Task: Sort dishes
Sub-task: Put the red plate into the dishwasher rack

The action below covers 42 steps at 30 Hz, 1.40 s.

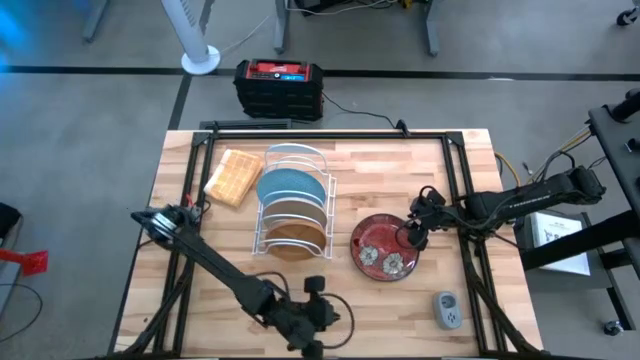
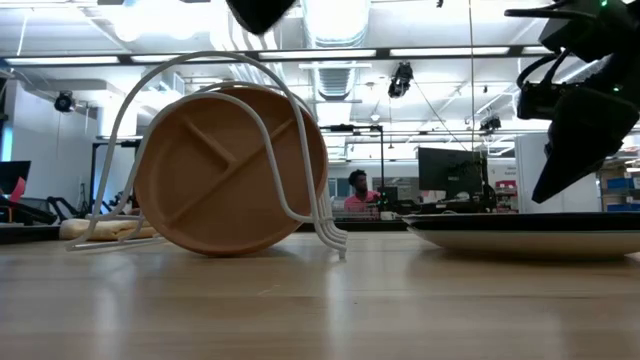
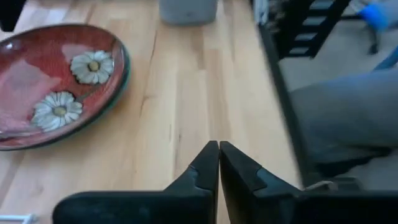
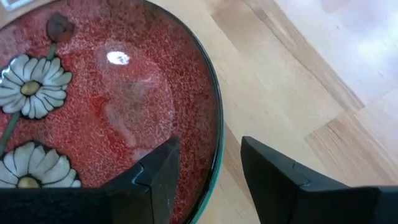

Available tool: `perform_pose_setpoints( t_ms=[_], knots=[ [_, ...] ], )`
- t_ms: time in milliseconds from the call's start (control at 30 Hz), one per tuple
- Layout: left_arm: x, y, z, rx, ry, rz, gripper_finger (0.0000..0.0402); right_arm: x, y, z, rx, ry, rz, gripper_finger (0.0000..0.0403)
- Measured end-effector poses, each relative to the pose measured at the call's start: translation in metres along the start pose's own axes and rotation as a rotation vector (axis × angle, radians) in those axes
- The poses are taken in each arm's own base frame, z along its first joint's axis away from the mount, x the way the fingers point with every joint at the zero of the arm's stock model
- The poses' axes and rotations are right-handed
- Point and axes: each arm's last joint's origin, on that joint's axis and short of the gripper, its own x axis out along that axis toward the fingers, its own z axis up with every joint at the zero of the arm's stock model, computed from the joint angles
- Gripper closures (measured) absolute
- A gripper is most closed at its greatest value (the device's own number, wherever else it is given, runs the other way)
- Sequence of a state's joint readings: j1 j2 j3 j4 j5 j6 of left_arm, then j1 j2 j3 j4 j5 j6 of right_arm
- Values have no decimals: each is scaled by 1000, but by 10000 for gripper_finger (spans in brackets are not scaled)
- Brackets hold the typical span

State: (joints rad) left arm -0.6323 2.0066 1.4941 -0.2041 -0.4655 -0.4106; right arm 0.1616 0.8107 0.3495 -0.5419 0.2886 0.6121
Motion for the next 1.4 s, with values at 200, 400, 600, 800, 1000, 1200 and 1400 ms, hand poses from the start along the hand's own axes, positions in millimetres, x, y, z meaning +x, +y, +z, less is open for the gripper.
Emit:
perform_pose_setpoints(
  t_ms=[200,400,600,800,1000,1200,1400],
  knots=[
    [31,-13,0,79,-3,199,401,-1,-1,0,26,-10,5,233],
    [62,-26,0,131,10,353,402,-1,0,2,36,-54,-7,235],
    [91,-35,-2,159,-7,463,401,0,-1,1,31,-63,-22,227],
    [116,-42,-6,176,-87,624,401,0,-1,1,19,-62,-23,229],
    [131,-43,-10,169,-120,721,401,0,-1,1,7,-59,-25,224],
    [144,-32,-17,64,-149,738,401,0,-1,0,-5,-55,-24,221],
    [153,-17,-11,20,-147,742,401,1,-2,0,-9,-53,-25,222]
  ],
)
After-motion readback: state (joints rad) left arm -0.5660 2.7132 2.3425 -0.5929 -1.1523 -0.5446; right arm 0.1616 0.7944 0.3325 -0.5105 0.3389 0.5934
